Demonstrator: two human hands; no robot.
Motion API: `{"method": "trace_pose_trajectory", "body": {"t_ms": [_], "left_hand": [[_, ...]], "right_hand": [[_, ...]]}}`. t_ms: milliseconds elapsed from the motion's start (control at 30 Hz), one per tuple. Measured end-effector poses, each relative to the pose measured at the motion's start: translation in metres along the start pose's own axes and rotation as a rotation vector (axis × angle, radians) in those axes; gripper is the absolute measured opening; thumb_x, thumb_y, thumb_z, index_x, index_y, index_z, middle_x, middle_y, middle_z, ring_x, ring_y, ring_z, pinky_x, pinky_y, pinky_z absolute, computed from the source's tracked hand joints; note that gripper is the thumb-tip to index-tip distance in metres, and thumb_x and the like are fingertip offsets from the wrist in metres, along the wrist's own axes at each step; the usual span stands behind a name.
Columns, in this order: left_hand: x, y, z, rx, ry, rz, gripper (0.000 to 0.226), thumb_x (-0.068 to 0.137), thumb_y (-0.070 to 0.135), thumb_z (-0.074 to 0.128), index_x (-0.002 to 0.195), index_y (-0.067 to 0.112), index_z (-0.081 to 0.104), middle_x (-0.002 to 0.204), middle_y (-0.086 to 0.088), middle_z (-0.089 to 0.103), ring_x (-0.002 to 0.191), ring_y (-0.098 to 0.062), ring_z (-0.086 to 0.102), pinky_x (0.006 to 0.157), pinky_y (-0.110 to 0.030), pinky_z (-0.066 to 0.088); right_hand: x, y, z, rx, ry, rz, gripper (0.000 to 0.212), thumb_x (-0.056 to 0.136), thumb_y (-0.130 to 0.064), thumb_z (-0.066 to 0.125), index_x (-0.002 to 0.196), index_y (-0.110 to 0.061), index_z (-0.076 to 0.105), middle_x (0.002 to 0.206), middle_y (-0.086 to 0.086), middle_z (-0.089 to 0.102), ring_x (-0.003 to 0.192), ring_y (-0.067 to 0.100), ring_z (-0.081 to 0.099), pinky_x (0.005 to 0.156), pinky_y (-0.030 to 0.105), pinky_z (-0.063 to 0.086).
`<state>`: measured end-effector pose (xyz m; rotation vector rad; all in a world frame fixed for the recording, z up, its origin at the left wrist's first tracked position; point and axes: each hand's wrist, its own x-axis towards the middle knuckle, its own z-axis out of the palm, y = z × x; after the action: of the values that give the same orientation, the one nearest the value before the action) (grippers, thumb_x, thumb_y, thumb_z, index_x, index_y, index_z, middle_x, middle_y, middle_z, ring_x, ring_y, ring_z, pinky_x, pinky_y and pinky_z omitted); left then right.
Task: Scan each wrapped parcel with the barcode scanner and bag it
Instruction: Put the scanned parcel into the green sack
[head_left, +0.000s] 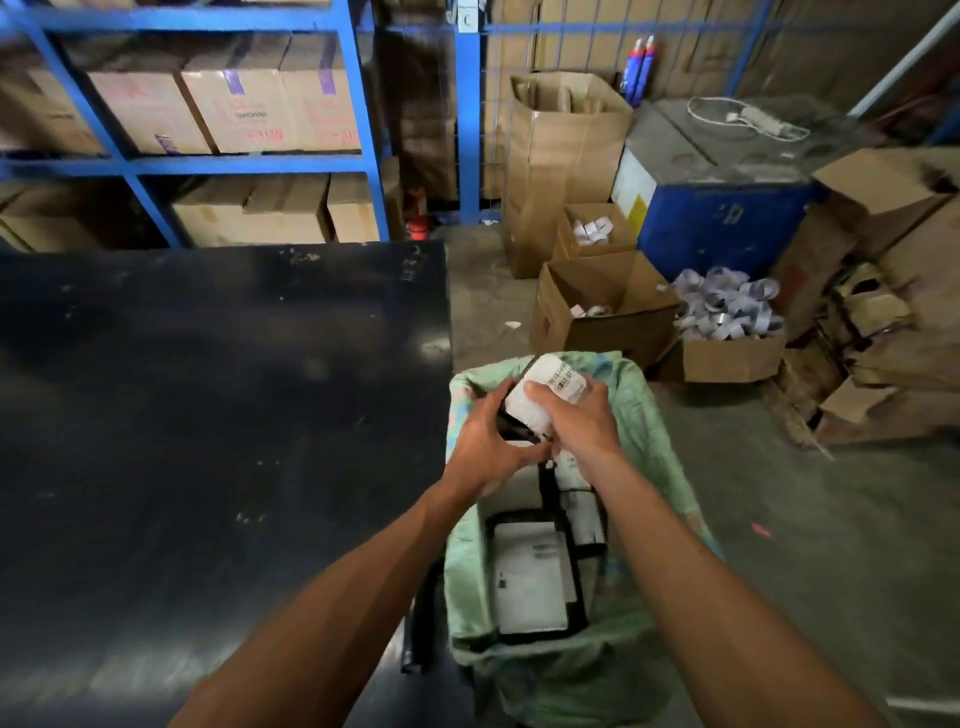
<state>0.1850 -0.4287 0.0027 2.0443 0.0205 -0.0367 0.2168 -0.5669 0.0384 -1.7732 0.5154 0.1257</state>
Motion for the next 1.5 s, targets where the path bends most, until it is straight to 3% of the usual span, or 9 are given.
{"method": "trace_pose_trajectory", "body": {"t_ms": [100, 200, 267, 367, 433, 600, 733, 1033, 1500], "left_hand": [[0.015, -0.006, 0.019, 0.319, -0.039, 0.013, 0.119, 0.06, 0.063, 0.077, 0.159, 0.029, 0.02, 0.159, -0.012, 0.029, 0.149, -0.027, 0.021, 0.124, -0.048, 0.016], [0.028, -0.013, 0.028, 0.549, -0.045, -0.163, 0.113, 0.079, 0.056, 0.069, 0.161, 0.021, -0.001, 0.165, -0.019, -0.01, 0.152, -0.039, -0.013, 0.12, -0.058, -0.007], [0.031, -0.023, 0.031, 0.65, 0.005, -0.283, 0.107, 0.09, 0.051, 0.061, 0.16, 0.011, -0.009, 0.163, -0.026, -0.014, 0.151, -0.047, -0.004, 0.12, -0.062, 0.005], [0.032, -0.034, 0.033, 0.687, 0.096, -0.347, 0.095, 0.099, 0.041, 0.053, 0.158, 0.007, -0.013, 0.152, -0.031, 0.024, 0.124, -0.047, 0.052, 0.101, -0.051, 0.044], [0.035, -0.037, 0.034, 0.718, 0.119, -0.338, 0.091, 0.101, 0.038, 0.05, 0.159, 0.007, -0.014, 0.133, -0.025, 0.043, 0.102, -0.04, 0.065, 0.084, -0.046, 0.052], [0.038, -0.033, 0.037, 0.755, 0.129, -0.344, 0.091, 0.1, 0.035, 0.051, 0.159, 0.009, -0.013, 0.124, -0.023, 0.05, 0.095, -0.039, 0.066, 0.078, -0.044, 0.051], [0.036, -0.036, 0.044, 0.759, 0.126, -0.355, 0.091, 0.099, 0.033, 0.052, 0.16, 0.012, -0.012, 0.126, -0.024, 0.051, 0.093, -0.042, 0.066, 0.073, -0.043, 0.05], [0.038, -0.045, 0.041, 0.724, 0.146, -0.345, 0.096, 0.095, 0.036, 0.056, 0.16, 0.015, -0.011, 0.116, -0.023, 0.054, 0.088, -0.043, 0.064, 0.071, -0.044, 0.048], [0.038, -0.053, 0.036, 0.732, 0.144, -0.326, 0.097, 0.093, 0.033, 0.058, 0.16, 0.013, -0.01, 0.117, -0.023, 0.056, 0.092, -0.04, 0.063, 0.077, -0.044, 0.049]], "right_hand": [[0.02, 0.021, -0.034, -0.122, 0.04, 0.053, 0.112, 0.04, -0.06, 0.084, 0.132, -0.018, 0.038, 0.122, 0.003, 0.067, 0.109, 0.027, 0.067, 0.095, 0.046, 0.057], [0.033, 0.05, -0.059, -0.262, 0.009, 0.117, 0.102, 0.05, -0.049, 0.092, 0.127, -0.015, 0.035, 0.128, 0.009, 0.062, 0.108, 0.029, 0.064, 0.094, 0.041, 0.054], [0.038, 0.075, -0.069, -0.455, -0.043, 0.165, 0.106, 0.064, -0.045, 0.092, 0.142, -0.007, 0.03, 0.137, 0.014, 0.057, 0.116, 0.033, 0.061, 0.093, 0.037, 0.051], [0.042, 0.115, -0.074, -0.648, -0.11, 0.195, 0.109, 0.067, -0.041, 0.093, 0.147, -0.003, 0.028, 0.142, 0.017, 0.057, 0.124, 0.035, 0.06, 0.099, 0.039, 0.051], [0.044, 0.138, -0.072, -0.719, -0.187, 0.248, 0.103, 0.067, -0.035, 0.094, 0.142, -0.004, 0.031, 0.136, 0.016, 0.06, 0.119, 0.035, 0.062, 0.096, 0.041, 0.053], [0.049, 0.18, -0.067, -0.808, -0.304, 0.362, 0.099, 0.067, -0.03, 0.096, 0.138, -0.004, 0.034, 0.136, 0.017, 0.06, 0.117, 0.036, 0.063, 0.086, 0.038, 0.055], [0.058, 0.197, -0.062, -0.857, -0.33, 0.422, 0.105, 0.067, -0.035, 0.096, 0.144, -0.004, 0.031, 0.141, 0.019, 0.056, 0.123, 0.038, 0.06, 0.097, 0.047, 0.054], [0.066, 0.229, -0.048, -0.864, -0.418, 0.547, 0.124, 0.08, -0.031, 0.087, 0.158, 0.004, -0.003, 0.167, 0.022, 0.015, 0.151, 0.037, 0.028, 0.116, 0.042, 0.034], [0.071, 0.261, -0.032, -0.798, -0.309, 0.512, 0.106, 0.072, -0.019, 0.093, 0.147, 0.001, 0.021, 0.15, 0.027, 0.041, 0.137, 0.044, 0.045, 0.108, 0.05, 0.043]]}}
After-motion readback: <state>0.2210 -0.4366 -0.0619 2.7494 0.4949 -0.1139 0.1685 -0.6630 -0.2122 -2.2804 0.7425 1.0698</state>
